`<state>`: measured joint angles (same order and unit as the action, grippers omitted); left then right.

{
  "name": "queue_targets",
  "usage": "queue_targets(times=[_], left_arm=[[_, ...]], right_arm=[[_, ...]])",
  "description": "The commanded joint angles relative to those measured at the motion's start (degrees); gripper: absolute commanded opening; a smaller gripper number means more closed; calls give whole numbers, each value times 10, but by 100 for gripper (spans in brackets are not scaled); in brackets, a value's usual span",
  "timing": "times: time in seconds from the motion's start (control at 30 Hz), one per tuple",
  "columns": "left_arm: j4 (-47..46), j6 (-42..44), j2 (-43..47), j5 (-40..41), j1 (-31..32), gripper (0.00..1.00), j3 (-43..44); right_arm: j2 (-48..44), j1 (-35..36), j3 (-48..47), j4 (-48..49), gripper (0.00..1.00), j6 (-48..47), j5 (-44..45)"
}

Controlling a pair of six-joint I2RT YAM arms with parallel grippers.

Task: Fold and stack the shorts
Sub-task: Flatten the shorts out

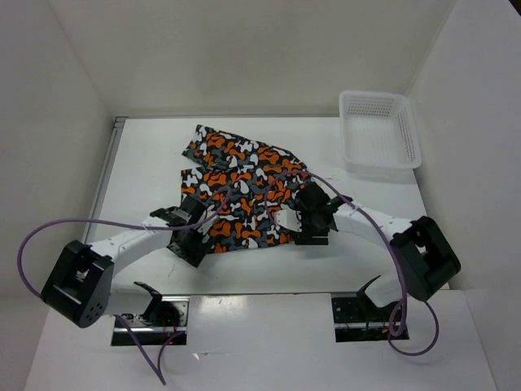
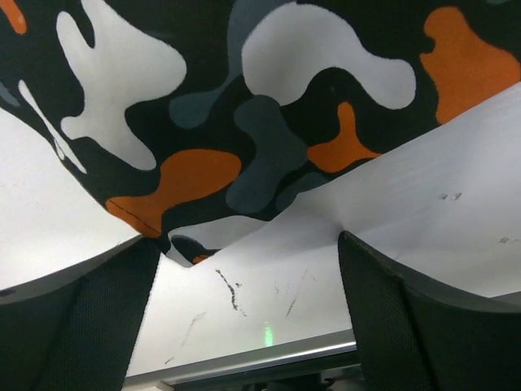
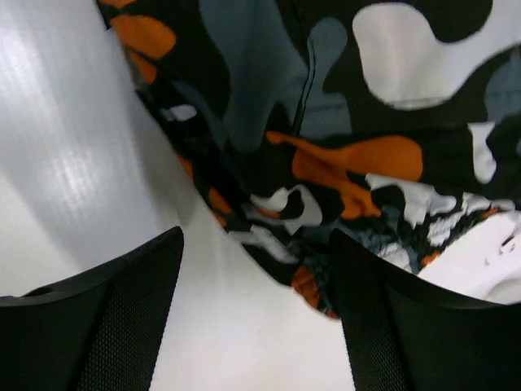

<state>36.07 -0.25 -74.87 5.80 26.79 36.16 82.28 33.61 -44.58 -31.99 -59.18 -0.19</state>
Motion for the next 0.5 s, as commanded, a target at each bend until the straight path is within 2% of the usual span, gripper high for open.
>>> queue_targets(times=[0.0, 0.07, 0.1, 0.13, 0.17, 0.2, 0.23, 0.27, 0.33, 0.4, 0.43, 0.47], left_arm=[[-71, 3, -46, 40, 2, 89, -37], [-86, 3, -53, 26, 2, 70, -43], [-86, 3, -53, 20, 2, 56, -43], [-86, 3, -53, 14, 2, 49, -43], [-92, 3, -53, 9, 2, 42, -43], [-92, 3, -53, -1, 2, 34, -43], [-100, 3, -53, -1, 2, 7, -36], [-107, 3, -53, -14, 2, 0, -36], [-112, 3, -53, -27, 2, 0, -8], [-100, 3, -53, -40, -9, 0, 25], [-93, 3, -53, -48, -27, 0, 46], [-86, 3, -53, -48, -39, 0, 98]], right_arm=[[26, 1, 5, 71, 77, -37, 6], [38, 1, 5, 78, 67, -45, 12], [45, 1, 11, 78, 62, -52, 12], [46, 1, 11, 84, 55, -52, 12], [51, 1, 19, 96, 35, -52, 12], [51, 1, 25, 103, 26, -52, 12], [51, 1, 25, 109, 19, -46, 6], [51, 1, 25, 114, 9, -46, 6], [51, 1, 18, 114, 0, -40, 0], [46, 1, -28, 61, 0, -40, -20], [46, 1, -54, 44, 0, -7, -31], [46, 1, -119, 30, 0, 15, -46]])
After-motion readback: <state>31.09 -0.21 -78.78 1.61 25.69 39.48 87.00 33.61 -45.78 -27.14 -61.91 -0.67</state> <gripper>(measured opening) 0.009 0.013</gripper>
